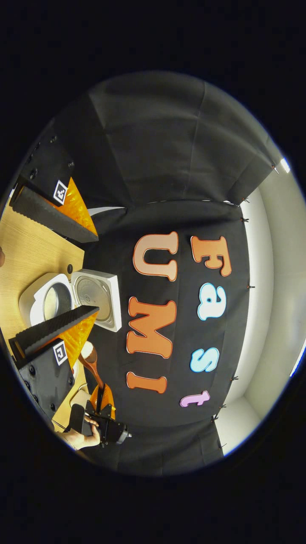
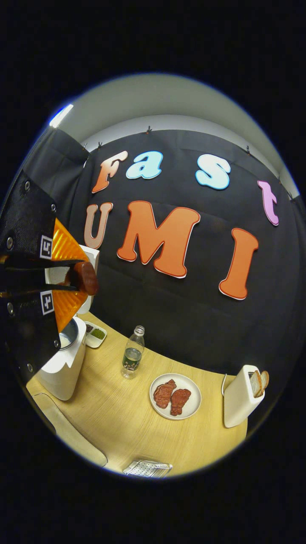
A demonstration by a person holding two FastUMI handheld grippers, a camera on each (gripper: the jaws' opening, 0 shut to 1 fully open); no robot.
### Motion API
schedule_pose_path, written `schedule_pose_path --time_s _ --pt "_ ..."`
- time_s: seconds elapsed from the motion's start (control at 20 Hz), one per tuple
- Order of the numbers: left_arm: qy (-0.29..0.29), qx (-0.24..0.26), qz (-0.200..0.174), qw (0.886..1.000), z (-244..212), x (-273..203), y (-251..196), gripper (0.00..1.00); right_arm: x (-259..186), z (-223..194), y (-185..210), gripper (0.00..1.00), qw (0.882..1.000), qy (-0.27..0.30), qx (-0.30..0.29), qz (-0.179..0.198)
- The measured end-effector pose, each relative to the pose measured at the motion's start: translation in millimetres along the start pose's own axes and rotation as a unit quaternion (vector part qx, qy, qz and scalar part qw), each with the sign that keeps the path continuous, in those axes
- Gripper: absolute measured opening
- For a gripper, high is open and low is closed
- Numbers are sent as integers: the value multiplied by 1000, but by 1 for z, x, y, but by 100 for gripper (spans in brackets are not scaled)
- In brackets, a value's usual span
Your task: Close the left gripper, press the button to open the rice cooker; take a wooden spoon from the chopstick holder with the right hand, scoop a spoonful of rice and pour it into the rice cooker, then put the wooden spoon back into the chopstick holder.
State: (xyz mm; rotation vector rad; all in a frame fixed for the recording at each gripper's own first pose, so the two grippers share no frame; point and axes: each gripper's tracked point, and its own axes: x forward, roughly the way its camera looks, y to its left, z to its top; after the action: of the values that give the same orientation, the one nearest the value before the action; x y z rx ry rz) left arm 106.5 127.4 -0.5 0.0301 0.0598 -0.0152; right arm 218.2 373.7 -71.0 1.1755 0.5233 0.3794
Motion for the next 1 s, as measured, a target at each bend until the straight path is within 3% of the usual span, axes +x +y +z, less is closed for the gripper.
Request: schedule_pose_path --time_s 0.4,1.0 --pt "7 -7 6 1000 -10 4 3 99 24 -11 20 12 996 3 -90 5" --pt "10 -3 9 1000 -17 8 7 100 40 -34 28 12 975 8 -223 2"
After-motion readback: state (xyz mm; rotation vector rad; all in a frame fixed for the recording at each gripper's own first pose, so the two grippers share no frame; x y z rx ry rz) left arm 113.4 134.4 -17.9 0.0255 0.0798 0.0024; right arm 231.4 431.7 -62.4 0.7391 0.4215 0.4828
